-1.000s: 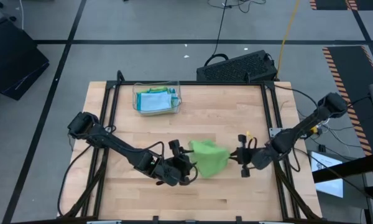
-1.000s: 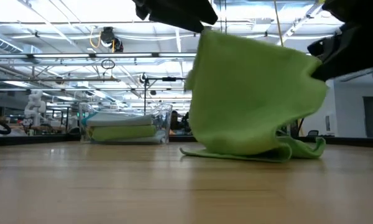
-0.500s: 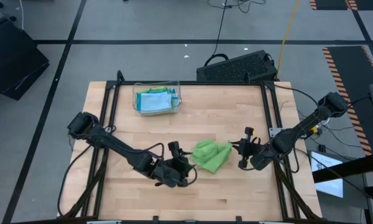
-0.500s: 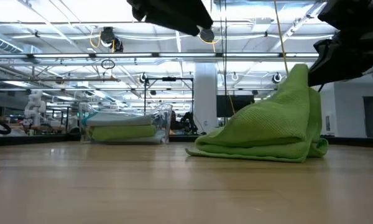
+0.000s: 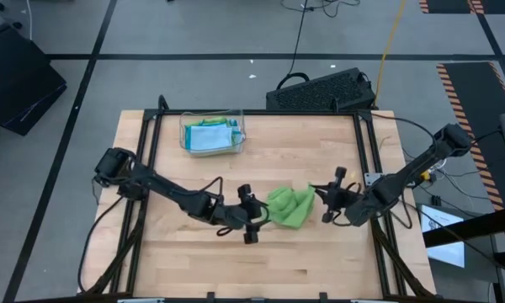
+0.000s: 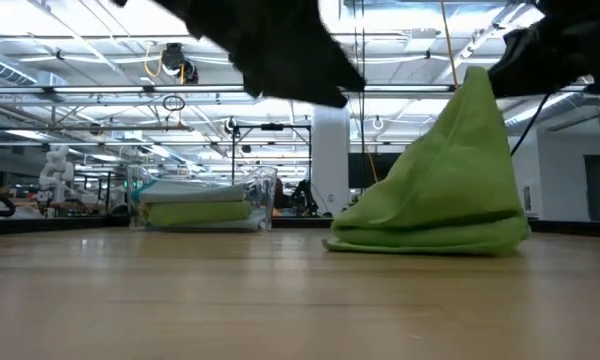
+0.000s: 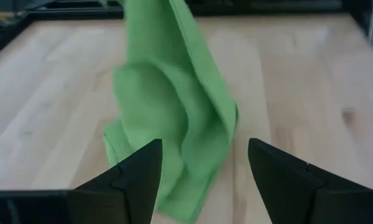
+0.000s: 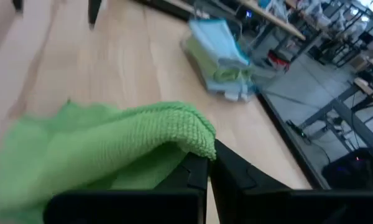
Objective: Fold microfiber towels
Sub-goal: Fold the green microfiber cloth
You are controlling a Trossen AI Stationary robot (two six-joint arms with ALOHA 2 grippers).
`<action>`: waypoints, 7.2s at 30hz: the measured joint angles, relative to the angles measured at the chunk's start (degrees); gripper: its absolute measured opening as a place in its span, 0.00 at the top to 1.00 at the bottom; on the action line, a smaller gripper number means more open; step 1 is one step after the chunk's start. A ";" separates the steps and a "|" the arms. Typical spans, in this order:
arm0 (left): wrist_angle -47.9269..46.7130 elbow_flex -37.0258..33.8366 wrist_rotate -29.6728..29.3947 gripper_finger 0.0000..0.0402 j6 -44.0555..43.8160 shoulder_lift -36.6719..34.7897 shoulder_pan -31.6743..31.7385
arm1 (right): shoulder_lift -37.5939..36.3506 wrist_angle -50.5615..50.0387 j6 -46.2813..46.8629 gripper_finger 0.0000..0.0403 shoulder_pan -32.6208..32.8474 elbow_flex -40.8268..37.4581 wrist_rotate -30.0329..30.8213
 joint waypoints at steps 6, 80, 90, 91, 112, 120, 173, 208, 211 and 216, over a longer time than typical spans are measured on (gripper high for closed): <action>9.07 -4.56 0.40 0.40 9.59 4.17 -0.16 | -4.19 0.62 -1.50 0.99 0.00 0.00 -0.02; -12.91 8.40 -19.91 0.98 14.93 8.26 -2.96 | -5.18 -3.52 5.97 0.99 -0.02 0.00 -10.12; -31.42 8.38 -33.55 0.99 -4.75 3.66 -5.43 | -1.81 -0.12 5.81 0.97 -0.15 0.00 -13.86; -32.94 8.38 -34.93 0.99 -6.75 3.61 -5.42 | -1.04 0.17 5.45 0.95 -0.17 -0.04 -14.91; -40.62 8.38 -32.93 0.97 -15.03 3.61 -4.20 | 9.61 4.63 12.35 0.63 -0.12 -0.02 -40.62; -40.59 8.38 -32.86 0.98 -15.31 3.61 -4.13 | 12.62 4.18 19.36 0.63 1.04 -0.02 -39.14; -39.84 8.33 -22.34 0.99 -9.85 3.61 -3.87 | 15.45 9.01 8.91 0.99 -4.26 0.00 -41.73; -25.44 -2.22 -28.90 0.68 18.36 3.91 -9.09 | 15.44 6.69 8.90 0.99 -4.39 0.00 -35.80; -25.68 -2.18 -28.99 0.60 20.72 5.01 -8.27 | 15.44 6.69 8.92 0.99 -4.39 0.00 -35.82; -21.53 -2.24 -30.68 0.50 29.45 8.07 -5.57 | 15.44 6.83 8.92 0.99 -4.39 0.00 -36.02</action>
